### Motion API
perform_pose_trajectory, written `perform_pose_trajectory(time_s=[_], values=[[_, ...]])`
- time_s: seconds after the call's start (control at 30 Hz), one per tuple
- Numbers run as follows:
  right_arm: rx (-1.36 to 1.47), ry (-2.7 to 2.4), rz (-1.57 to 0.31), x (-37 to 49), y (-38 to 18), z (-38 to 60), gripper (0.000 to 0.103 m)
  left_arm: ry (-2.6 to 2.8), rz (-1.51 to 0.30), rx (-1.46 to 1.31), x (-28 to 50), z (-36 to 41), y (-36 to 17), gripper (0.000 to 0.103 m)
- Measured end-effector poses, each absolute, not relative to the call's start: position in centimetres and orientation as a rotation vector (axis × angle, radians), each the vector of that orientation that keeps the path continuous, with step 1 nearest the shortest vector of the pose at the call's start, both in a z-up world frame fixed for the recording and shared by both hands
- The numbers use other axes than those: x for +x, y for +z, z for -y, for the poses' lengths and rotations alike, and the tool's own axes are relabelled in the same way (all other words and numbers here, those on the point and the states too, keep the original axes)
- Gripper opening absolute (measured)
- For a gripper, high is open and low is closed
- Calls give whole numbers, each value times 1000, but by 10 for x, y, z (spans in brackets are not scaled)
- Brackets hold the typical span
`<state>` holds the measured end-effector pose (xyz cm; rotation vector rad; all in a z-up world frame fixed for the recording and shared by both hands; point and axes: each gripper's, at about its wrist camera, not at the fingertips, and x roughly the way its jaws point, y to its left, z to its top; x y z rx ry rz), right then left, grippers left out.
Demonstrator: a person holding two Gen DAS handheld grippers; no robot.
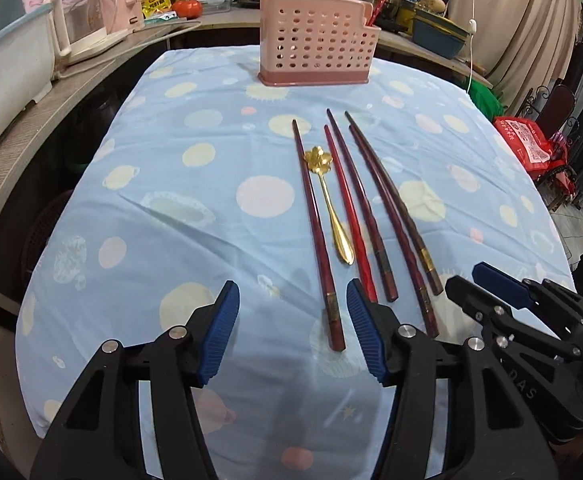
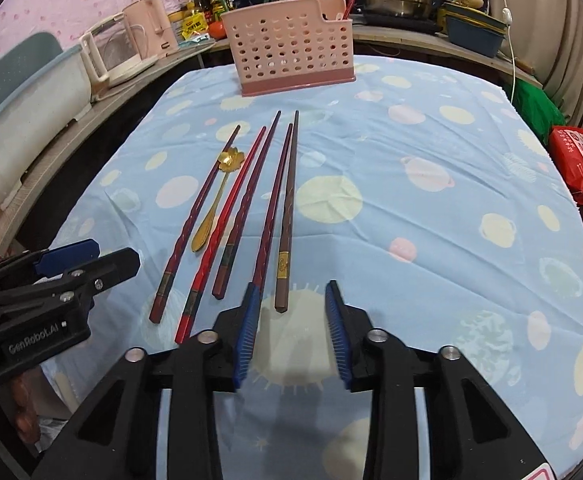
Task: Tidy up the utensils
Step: 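Move both open tools back down to the remaining chopsticks, then grasp a dark brown chopstick with the right tool while the left grasps a red chopstick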
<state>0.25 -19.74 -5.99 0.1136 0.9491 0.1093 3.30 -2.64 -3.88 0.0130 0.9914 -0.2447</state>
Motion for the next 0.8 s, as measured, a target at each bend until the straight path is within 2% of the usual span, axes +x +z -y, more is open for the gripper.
perform_pose_trajectory(time_s=[0.4,0.47,0.53,0.7,0.8], values=[[104,118,-980,23,-77,192,14,-287,-1042,26,35,38,-58,50],[100,117,-979,24,-78,192,12,-287,-1062,17,37,37,-64,41],[100,117,-978,25,-78,193,12,-283,-1066,9,38,35,-67,36],[64,114,-970,25,-78,188,12,-287,-1056,31,38,39,-67,34],[61,122,-968,24,-78,188,8,-298,-1056,34,38,41,-67,21]])
